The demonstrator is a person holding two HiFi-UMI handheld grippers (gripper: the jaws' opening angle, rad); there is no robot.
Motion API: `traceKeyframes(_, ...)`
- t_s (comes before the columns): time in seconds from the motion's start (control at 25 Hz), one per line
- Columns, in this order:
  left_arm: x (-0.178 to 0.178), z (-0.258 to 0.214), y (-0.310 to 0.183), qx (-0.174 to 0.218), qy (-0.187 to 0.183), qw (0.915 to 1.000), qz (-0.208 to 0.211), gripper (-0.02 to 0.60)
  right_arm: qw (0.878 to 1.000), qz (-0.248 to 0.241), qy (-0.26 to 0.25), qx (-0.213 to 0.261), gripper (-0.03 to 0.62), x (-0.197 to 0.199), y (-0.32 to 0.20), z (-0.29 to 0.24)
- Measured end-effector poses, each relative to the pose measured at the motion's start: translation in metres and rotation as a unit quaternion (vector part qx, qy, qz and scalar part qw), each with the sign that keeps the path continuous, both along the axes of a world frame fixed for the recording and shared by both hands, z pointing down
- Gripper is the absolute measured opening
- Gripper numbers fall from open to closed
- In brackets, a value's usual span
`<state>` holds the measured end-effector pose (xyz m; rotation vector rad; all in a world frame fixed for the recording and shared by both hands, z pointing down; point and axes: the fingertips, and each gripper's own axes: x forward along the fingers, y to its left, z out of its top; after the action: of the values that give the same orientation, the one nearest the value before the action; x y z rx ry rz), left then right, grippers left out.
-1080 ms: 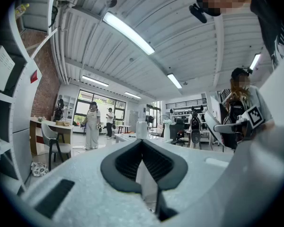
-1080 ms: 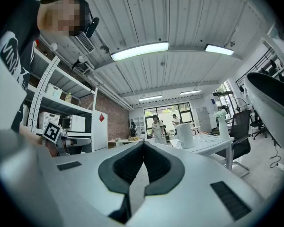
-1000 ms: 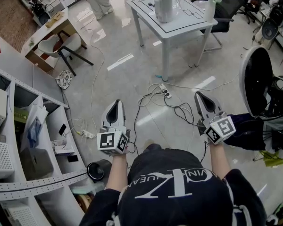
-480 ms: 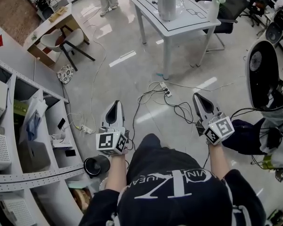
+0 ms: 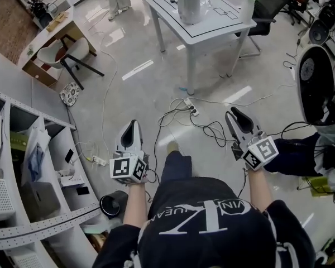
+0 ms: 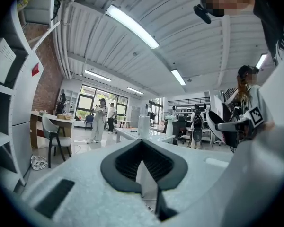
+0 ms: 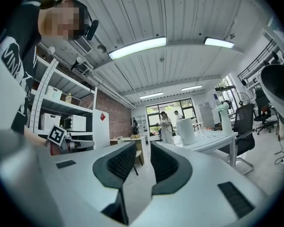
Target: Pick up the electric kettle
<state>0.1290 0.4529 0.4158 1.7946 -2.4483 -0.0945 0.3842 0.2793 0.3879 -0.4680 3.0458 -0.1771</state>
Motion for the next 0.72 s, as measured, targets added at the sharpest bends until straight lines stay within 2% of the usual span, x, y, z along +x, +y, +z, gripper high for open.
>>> traceKeyframes(0.24,-0.034,0.003,-0.061,-0.002,0.01,0.9993,0.036,0.005,1.0,0.02,0.014,-0.017,0.135,-0.038,-0.045,0.009)
traceKeyframes(0.72,-0.132,0.026,-0.125,-0.028,0.047,0.9976,0.043,0.005,0.995,0.038,0.005,-0.089,0.172,-0.125,-0.108,0.033)
